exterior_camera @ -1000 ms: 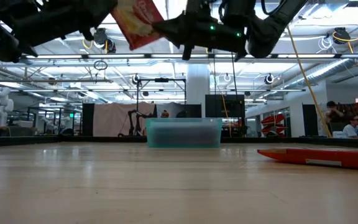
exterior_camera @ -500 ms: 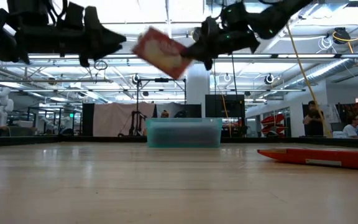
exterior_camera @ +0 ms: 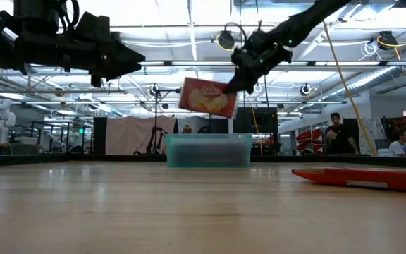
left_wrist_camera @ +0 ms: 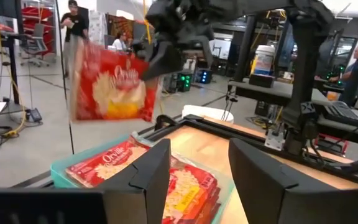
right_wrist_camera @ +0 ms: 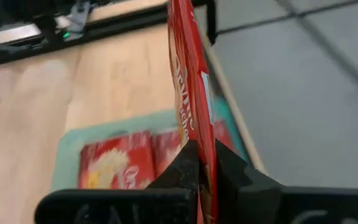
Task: Sort popcorn bags into baskets
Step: Put the red popcorn bag into the blue bin
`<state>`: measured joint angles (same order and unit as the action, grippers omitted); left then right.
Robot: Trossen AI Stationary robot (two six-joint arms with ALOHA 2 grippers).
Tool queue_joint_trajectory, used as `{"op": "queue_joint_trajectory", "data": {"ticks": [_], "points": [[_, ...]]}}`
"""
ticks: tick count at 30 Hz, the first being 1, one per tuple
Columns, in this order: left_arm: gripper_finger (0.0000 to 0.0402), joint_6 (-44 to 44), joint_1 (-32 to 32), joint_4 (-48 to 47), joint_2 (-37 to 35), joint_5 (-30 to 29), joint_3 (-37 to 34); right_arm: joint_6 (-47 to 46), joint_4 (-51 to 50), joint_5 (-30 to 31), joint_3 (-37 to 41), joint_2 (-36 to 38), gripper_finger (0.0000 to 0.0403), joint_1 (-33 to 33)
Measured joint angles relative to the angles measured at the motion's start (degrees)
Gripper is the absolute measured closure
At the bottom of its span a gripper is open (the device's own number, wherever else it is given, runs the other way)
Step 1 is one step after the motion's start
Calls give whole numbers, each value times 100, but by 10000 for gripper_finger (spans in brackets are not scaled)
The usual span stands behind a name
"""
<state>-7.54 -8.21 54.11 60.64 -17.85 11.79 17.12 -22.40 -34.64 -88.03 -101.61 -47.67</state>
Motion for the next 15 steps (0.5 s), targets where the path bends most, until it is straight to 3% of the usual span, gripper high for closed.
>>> {"op": "queue_joint_trajectory", "data": {"ticks": [3, 15], "points": [[242, 96, -5, 18, 0, -3, 0, 181, -304, -289, -40, -262, 396, -119], [245, 29, -13, 59, 0, -15, 0, 329, -376, -456, -48, -842, 394, -147]]}}
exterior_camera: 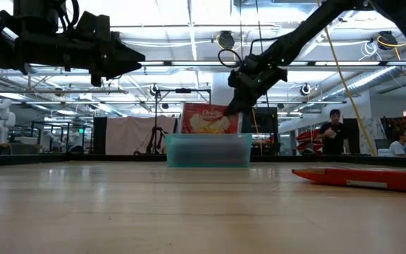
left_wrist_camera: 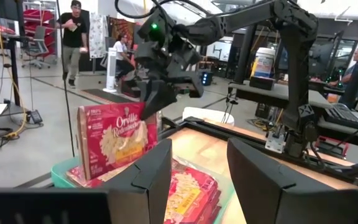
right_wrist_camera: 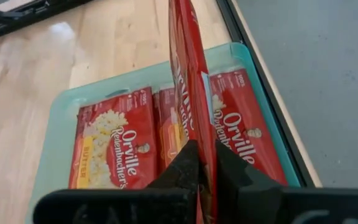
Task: Sort popcorn bags into baskets
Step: Put the red popcorn bag into the blue bin
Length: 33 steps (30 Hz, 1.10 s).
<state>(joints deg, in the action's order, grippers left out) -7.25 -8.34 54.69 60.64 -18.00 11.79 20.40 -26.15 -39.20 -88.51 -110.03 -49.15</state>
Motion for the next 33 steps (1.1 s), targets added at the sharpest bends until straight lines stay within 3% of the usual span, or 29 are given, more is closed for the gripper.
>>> {"op": "queue_joint_trajectory", "data": {"ticks": [8, 12, 24, 33], "points": [[245, -48, 0, 0, 0, -2, -2, 88, 22, 88, -2, -49, 372, 36], [245, -82, 0, 0, 0, -2, -2, 224, 11, 645, -2, -49, 370, 128], [245, -76, 2, -2, 0, 0, -2, 214, 149, 765, -2, -49, 364, 240], [245, -74, 2, -2, 0, 7, -2, 181, 180, 976, -2, -49, 289, 238]]}}
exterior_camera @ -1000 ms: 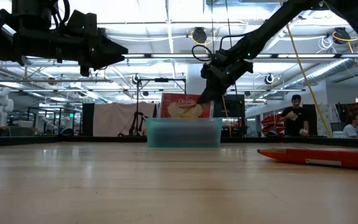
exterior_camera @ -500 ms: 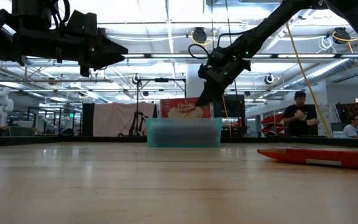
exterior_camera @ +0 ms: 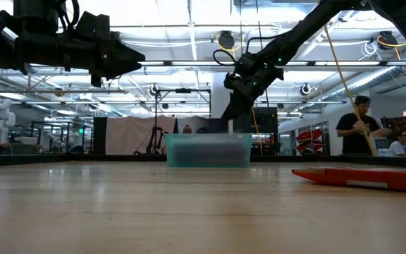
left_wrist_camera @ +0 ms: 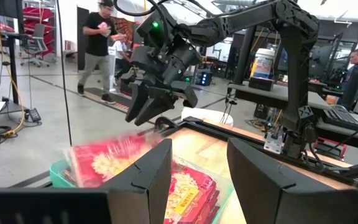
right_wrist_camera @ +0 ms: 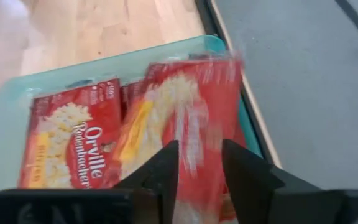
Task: Sort popcorn bags into baskets
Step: Put the red popcorn bag into the blue bin
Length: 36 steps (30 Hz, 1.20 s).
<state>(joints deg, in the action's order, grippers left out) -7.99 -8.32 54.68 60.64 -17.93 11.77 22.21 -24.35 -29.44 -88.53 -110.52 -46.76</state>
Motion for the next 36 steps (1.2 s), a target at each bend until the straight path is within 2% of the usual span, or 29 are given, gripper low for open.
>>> {"op": "queue_joint_trajectory", "data": {"ticks": [5, 11, 16, 21, 27, 32, 36], "points": [[245, 0, 0, -2, 0, 4, 0, 46, 170, 140, 2, 0, 260, 0], [245, 11, 0, -79, 0, 4, -2, -476, 68, 101, 2, 25, 258, 271], [245, 76, 0, -105, 0, 4, -3, -526, -549, 141, 4, 28, 275, 935], [245, 86, 0, -97, 0, 4, -4, -454, -746, 671, 4, 28, 305, 1456], [245, 170, 0, -96, 0, 4, -4, -161, -786, 1022, 9, -179, 345, 1439], [245, 164, 4, -105, 0, 4, -4, -175, -824, 920, 9, -352, 363, 1212], [245, 181, 4, -110, 0, 4, -4, -145, -750, 1642, 9, -385, 367, 1074]]}}
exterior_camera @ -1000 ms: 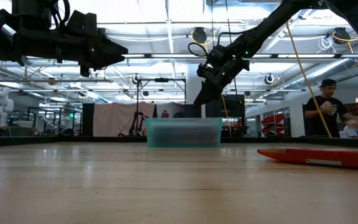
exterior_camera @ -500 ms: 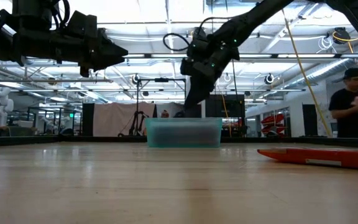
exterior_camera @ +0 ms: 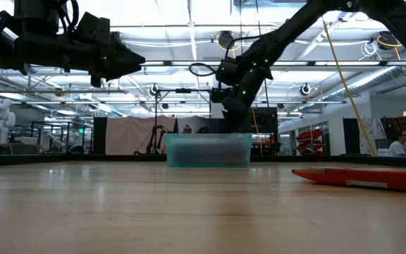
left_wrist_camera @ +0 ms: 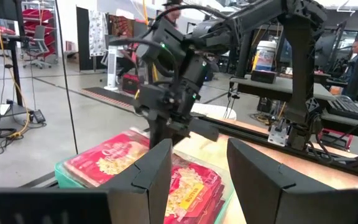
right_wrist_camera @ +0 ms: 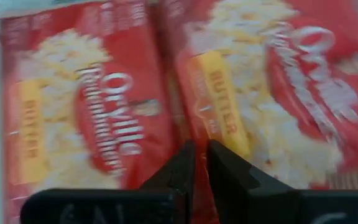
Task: Sort popcorn bags into baskets
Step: Put the red popcorn bag into the blue bin
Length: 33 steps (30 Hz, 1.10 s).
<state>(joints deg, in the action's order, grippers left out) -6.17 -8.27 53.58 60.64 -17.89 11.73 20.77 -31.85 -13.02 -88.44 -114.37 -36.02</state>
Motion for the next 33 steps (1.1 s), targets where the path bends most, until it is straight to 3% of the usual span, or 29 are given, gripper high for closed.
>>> {"op": "queue_joint_trajectory", "data": {"ticks": [7, 13, 20, 24, 33], "points": [[245, 57, 4, -30, 0, 0, 0, 43, 72, 74, 0, 14, 370, -275], [245, 61, 2, -125, 0, 0, 0, -103, 385, -325, 0, 216, 370, -161], [245, 115, 0, -117, -2, -1, 0, -467, 833, 998, -2, 251, 370, -73], [245, 59, 4, -117, -2, 0, 0, -651, 425, 1316, 7, 148, 370, -87], [245, -26, 14, -109, -2, 0, 0, -670, 196, 1401, 70, 107, 370, 9]]}}
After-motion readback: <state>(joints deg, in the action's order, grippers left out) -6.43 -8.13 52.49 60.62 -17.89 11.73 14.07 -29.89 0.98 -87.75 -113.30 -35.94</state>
